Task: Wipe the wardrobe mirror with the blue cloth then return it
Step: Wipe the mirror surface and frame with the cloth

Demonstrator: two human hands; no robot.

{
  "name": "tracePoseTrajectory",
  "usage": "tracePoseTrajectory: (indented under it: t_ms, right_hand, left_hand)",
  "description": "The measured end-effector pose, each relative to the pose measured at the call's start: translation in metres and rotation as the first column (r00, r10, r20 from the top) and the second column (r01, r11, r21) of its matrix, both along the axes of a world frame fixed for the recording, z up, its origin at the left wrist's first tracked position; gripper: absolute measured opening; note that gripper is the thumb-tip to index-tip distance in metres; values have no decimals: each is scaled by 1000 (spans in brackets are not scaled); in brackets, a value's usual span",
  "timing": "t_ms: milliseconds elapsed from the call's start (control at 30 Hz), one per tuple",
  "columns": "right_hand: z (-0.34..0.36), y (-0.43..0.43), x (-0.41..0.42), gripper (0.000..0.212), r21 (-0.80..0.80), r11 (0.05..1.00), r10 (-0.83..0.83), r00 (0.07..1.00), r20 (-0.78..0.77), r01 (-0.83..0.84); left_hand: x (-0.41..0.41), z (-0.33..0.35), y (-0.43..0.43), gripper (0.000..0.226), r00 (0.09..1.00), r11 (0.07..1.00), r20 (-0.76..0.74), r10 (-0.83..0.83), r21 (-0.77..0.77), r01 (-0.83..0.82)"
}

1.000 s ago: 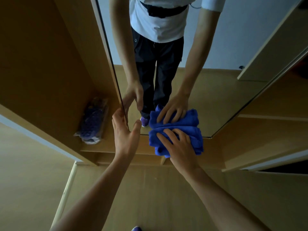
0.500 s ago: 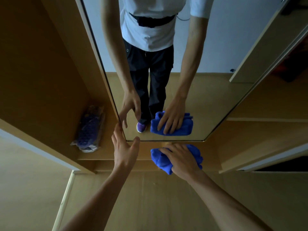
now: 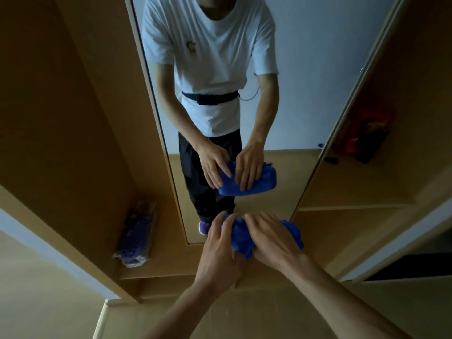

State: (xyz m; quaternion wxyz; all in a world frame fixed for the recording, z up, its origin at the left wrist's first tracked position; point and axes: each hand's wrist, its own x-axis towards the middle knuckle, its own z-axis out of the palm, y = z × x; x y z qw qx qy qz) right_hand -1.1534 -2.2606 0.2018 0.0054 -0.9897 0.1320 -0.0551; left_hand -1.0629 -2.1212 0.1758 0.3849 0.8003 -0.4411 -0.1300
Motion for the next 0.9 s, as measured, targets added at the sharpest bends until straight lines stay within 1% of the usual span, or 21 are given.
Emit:
tracePoseTrajectory:
  t_ms: [133, 267, 333, 433, 500, 567, 667, 733, 800, 900]
  right_hand:
    - [68, 0, -7, 42, -76, 996, -30, 997, 66, 35]
    - [128, 2, -18, 39, -157, 985, -50, 990, 135, 71]
    - [155, 4, -25, 41, -192, 978, -46, 983, 176, 80]
    - [192, 6, -33, 45, -266, 959, -37, 975, 218, 96]
    - [217, 6, -36, 40, -321, 943, -9, 971, 239, 88]
    - [242, 5, -40, 34, -365, 928, 25, 961, 277, 81]
    - [276, 2, -47, 37, -417, 906, 90, 929, 359, 74]
    - [297, -2, -51, 40, -447, 892, 126, 909, 397, 71]
    - [320, -10, -55, 37, -494, 866, 151, 900, 409, 80]
    - [359, -23, -61, 38, -535, 839, 201, 858, 474, 99]
  left_hand:
    - [0, 51, -6, 86, 986, 998, 164, -43, -45, 51]
    - [-5, 105, -9, 102, 956, 993, 286, -73, -74, 97]
    - [-11, 132, -9, 104, 938, 986, 342, -60, -125, 109]
    - [-18, 169, -13, 91, 896, 962, 443, 33, -259, 93]
    - [-21, 195, -18, 83, 857, 937, 502, 111, -342, 79]
    - [-24, 221, -24, 81, 816, 911, 553, 167, -404, 87]
    - [-28, 261, -33, 86, 748, 886, 621, 233, -453, 99]
    - [-33, 288, -39, 85, 706, 879, 655, 271, -467, 96]
    - [-36, 315, -46, 79, 661, 870, 683, 311, -484, 91]
    - [-39, 355, -57, 64, 598, 835, 706, 380, -540, 107]
